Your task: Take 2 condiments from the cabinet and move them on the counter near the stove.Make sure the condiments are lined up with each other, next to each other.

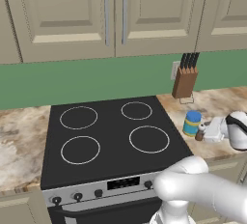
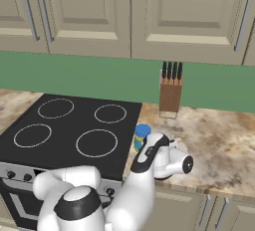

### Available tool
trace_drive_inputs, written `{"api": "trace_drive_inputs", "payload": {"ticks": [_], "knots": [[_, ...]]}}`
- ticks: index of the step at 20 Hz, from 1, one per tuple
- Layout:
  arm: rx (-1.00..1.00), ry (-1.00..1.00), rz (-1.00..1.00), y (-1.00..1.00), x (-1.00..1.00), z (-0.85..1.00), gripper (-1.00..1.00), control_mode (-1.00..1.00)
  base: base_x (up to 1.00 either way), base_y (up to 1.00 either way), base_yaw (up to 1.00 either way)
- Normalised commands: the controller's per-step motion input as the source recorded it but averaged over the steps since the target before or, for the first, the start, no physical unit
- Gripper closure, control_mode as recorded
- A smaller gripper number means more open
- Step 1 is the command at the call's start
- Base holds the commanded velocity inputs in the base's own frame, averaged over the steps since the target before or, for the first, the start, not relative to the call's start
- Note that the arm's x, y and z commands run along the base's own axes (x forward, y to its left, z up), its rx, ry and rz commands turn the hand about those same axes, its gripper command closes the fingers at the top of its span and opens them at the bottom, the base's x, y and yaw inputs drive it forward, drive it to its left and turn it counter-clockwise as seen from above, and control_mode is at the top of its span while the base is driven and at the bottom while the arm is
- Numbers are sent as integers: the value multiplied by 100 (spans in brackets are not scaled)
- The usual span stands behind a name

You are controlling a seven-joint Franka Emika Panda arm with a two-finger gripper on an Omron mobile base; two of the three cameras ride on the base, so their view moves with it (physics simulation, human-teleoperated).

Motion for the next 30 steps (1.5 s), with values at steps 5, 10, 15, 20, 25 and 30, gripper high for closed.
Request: {"api": "trace_drive_inputs", "payload": {"ticks": [5, 10, 15, 20, 25, 30], "knots": [[0, -10, 0, 0, -13, 1, -100, -100, 0, 0, 0], [0, -5, 0, 0, -29, 32, -100, -100, 0, 0, 0], [0, 11, 0, 0, -13, 85, -100, -100, 0, 0, 0], [0, 24, 0, 13, -10, 73, -100, -100, 0, 0, 0], [0, 18, 0, 27, -41, 12, -100, -100, 0, 0, 0], [0, 0, -5, 51, -27, 17, -100, -100, 0, 0, 0]]}}
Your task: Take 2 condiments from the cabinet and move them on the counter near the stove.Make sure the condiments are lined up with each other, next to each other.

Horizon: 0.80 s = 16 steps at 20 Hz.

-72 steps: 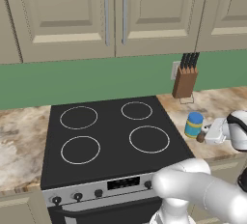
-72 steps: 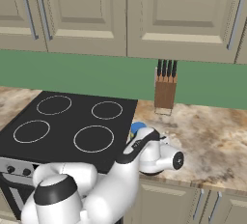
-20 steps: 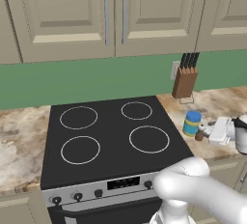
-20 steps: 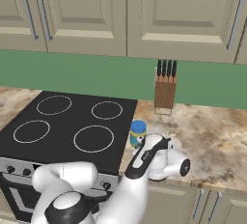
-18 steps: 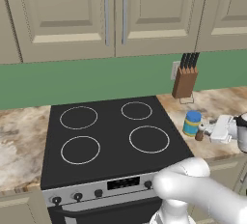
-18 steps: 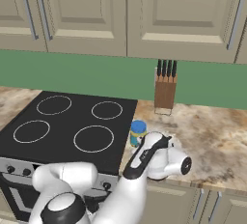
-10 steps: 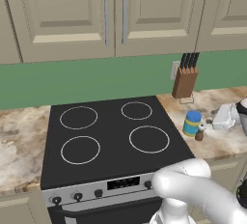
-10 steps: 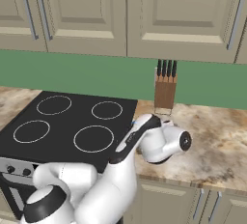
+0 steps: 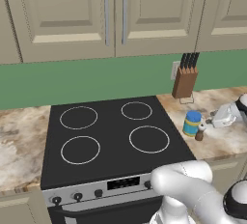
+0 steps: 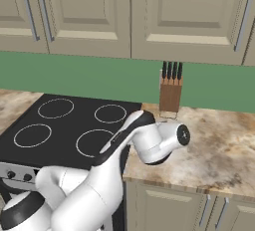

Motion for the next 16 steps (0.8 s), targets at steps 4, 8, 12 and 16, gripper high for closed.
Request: {"api": "trace_drive_inputs", "payload": {"ticks": [4, 8, 12, 16], "knots": [[0, 0, -9, 64, -15, 36, -100, -100, 0, 0, 0], [0, 3, -11, 71, -14, 46, -100, -100, 0, 0, 0], [0, 23, -14, 52, -33, 56, -100, -100, 0, 0, 0], [0, 24, -17, 37, -36, 53, -100, -100, 0, 0, 0]]}}
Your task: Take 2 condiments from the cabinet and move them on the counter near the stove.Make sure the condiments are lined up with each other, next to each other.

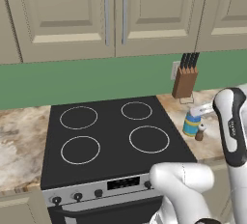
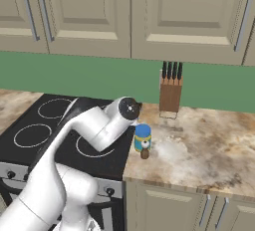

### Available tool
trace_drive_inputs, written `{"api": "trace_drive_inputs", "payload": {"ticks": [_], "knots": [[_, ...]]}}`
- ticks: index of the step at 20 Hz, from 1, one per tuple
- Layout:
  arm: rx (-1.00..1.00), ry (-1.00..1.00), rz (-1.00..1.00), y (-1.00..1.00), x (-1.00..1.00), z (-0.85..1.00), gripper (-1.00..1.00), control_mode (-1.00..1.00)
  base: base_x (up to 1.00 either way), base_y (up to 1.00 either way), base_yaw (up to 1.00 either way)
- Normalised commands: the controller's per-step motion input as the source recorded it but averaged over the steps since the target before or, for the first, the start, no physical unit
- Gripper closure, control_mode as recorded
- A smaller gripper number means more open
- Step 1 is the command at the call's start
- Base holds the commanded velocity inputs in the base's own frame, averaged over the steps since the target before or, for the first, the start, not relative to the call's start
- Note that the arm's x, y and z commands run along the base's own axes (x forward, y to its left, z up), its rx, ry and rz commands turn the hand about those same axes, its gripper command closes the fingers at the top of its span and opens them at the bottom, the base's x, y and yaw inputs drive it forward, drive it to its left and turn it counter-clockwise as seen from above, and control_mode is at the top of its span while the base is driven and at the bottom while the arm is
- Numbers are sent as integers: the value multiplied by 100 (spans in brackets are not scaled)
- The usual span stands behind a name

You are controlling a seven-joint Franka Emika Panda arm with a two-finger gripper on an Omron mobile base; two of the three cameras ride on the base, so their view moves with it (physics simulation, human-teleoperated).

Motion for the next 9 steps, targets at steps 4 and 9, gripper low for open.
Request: {"api": "trace_drive_inputs", "payload": {"ticks": [4, 9], "knots": [[-2, 19, -15, 33, -33, 46, -100, -100, 0, 0, 0], [-5, 1, -10, 54, -8, 16, -100, -100, 0, 0, 0]]}}
